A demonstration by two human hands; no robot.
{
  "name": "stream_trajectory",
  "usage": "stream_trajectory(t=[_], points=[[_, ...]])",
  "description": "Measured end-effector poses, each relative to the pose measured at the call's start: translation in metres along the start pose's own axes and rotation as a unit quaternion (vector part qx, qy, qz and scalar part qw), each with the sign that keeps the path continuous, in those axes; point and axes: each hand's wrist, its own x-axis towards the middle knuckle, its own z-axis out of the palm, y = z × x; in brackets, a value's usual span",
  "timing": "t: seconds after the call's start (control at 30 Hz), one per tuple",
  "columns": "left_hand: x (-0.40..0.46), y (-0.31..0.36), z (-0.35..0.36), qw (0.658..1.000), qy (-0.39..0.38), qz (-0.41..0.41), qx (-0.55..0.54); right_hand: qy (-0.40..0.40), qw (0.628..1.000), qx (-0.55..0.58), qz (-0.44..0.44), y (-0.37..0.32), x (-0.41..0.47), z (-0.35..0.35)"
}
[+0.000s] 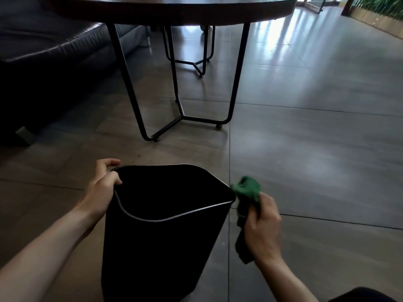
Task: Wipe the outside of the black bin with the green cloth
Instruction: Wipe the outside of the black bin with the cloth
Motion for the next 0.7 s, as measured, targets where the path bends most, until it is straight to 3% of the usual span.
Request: stream_trajectory(t=[0.1, 0.27, 0.37, 0.43, 0.53, 0.7], points=[[0.006, -0.003, -0.007, 0.999, 0.011, -0.026, 0.031, -0.018, 0.981, 0.085, 0.172, 0.011, 0.008, -0.002], [0.007, 0.006, -0.015, 0.986, -0.001, -0.075, 0.146, -0.122, 0.944, 0.225, 0.208, -0.001, -0.009, 0.025], [-0.001, 0.014, -0.021, 0.974, -0.035, -0.127, 0.183, -0.191, 0.886, 0.267, 0.329, -0.004, -0.001, 0.021], [-0.005, 0.016, -0.021, 0.974, -0.056, -0.148, 0.165, -0.252, 0.86, 0.278, 0.346, -0.011, 0.009, 0.018], [-0.007, 0.018, -0.019, 0.976, -0.068, -0.14, 0.149, -0.287, 0.867, 0.257, 0.317, -0.023, 0.021, 0.021], [-0.003, 0.019, -0.002, 0.986, -0.044, -0.111, 0.119, -0.236, 0.915, 0.194, 0.264, -0.027, 0.034, 0.01]])
